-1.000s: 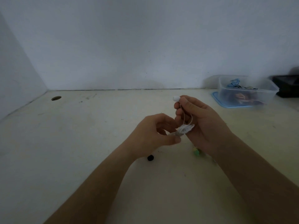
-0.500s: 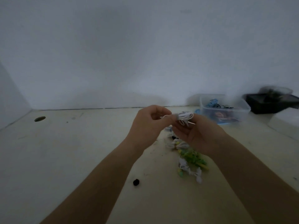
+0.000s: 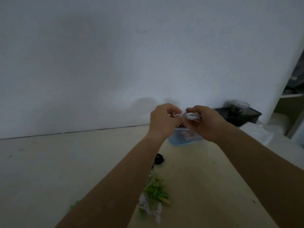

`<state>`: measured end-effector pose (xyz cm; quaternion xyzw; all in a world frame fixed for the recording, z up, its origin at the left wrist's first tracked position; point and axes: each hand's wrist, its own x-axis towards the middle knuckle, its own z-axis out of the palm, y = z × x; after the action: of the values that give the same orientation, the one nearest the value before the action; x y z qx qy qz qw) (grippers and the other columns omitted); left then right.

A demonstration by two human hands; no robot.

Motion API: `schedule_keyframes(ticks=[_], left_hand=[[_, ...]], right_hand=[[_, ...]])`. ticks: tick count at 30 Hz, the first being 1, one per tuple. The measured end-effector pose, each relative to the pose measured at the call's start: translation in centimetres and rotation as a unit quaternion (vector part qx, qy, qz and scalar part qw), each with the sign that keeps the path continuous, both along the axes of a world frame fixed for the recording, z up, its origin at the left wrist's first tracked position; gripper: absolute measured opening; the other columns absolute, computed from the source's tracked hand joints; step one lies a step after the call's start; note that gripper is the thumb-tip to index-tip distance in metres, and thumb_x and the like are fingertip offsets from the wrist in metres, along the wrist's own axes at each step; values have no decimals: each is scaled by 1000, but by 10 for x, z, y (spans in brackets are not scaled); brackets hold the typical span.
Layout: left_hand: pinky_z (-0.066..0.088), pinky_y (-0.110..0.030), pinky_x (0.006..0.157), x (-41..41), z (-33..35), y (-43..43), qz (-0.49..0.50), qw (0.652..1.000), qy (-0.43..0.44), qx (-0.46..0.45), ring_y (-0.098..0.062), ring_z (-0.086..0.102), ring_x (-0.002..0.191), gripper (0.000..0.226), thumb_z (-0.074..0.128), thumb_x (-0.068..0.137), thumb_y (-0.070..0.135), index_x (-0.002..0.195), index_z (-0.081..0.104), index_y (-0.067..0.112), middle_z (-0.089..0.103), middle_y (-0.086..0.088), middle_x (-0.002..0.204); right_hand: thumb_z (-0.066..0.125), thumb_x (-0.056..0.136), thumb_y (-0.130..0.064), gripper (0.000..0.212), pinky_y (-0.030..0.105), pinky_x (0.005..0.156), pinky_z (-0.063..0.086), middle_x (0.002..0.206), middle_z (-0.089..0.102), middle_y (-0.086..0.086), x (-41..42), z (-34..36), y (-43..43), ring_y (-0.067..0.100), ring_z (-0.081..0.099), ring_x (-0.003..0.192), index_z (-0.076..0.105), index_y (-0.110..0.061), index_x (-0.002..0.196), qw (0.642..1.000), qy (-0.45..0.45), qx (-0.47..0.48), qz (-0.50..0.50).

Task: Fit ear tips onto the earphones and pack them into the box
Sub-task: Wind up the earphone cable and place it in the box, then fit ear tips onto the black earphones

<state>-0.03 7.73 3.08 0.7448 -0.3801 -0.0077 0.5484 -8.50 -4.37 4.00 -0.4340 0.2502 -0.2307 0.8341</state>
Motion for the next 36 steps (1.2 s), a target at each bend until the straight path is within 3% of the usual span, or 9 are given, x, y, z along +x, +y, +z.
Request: schedule_keyframes(ticks=[4,11,15,20,23,25,27,30,36], left_hand=[[46,-12,64,8,0,-32,14,1000,-25,2,-6,64,72,16,84,76,25,82,69,22,67,10,80],[44,-19,68,27,-17,-57,17,994,-49,91,-5,62,77,18,81,79,38,84,68,27,66,12,84],[44,-21,70,32,-28,-60,17,981,-89,173,-7,62,81,16,79,80,40,82,68,29,65,12,86],[43,-11,61,31,-26,-68,-8,972,-121,199,-6,63,73,7,77,84,27,84,79,20,74,7,85],[56,-28,72,26,-24,-68,-20,968,-125,215,-16,68,78,12,69,89,16,86,80,13,76,-1,88],[55,-30,74,26,-23,-62,-16,969,-126,210,-15,66,76,15,65,91,15,89,80,11,76,1,90],[46,-21,74,25,-19,-52,-8,975,-133,180,-6,59,73,15,64,93,17,93,79,14,67,9,87],[42,-18,78,26,-14,-31,9,980,-140,141,-5,56,79,15,64,93,19,93,78,16,62,13,84],[42,-18,77,27,-16,23,32,974,-108,197,-4,57,83,13,64,93,25,95,76,20,68,10,93]], right_hand=[[58,92,-4,11,34,60,58,95,65,22,6,3,-35,26,67,78,67,1,88,993,60,-103,-24],[61,93,-14,20,33,61,57,94,66,18,11,1,-71,27,67,74,66,0,106,960,183,-195,81],[61,95,-18,24,44,83,61,93,67,17,17,-4,-82,27,66,79,68,2,105,901,263,-328,103],[60,90,-16,28,47,79,61,85,64,20,16,-7,-87,27,65,76,67,10,99,843,296,-446,47],[56,89,-18,33,52,76,60,78,60,27,11,-9,-87,24,54,67,64,12,101,785,320,-530,-3],[52,92,-18,34,41,67,53,75,60,26,7,-9,-83,22,48,66,64,11,104,761,316,-567,-15],[50,95,-16,30,36,72,51,87,71,18,3,-8,-80,20,56,72,70,5,103,757,296,-582,-12],[51,96,-14,25,40,86,57,99,74,2,-4,-3,-69,21,67,92,75,-14,102,792,248,-557,-21],[56,94,-11,19,31,65,57,82,76,7,-13,2,-20,23,71,73,74,-14,89,841,176,-510,36]])
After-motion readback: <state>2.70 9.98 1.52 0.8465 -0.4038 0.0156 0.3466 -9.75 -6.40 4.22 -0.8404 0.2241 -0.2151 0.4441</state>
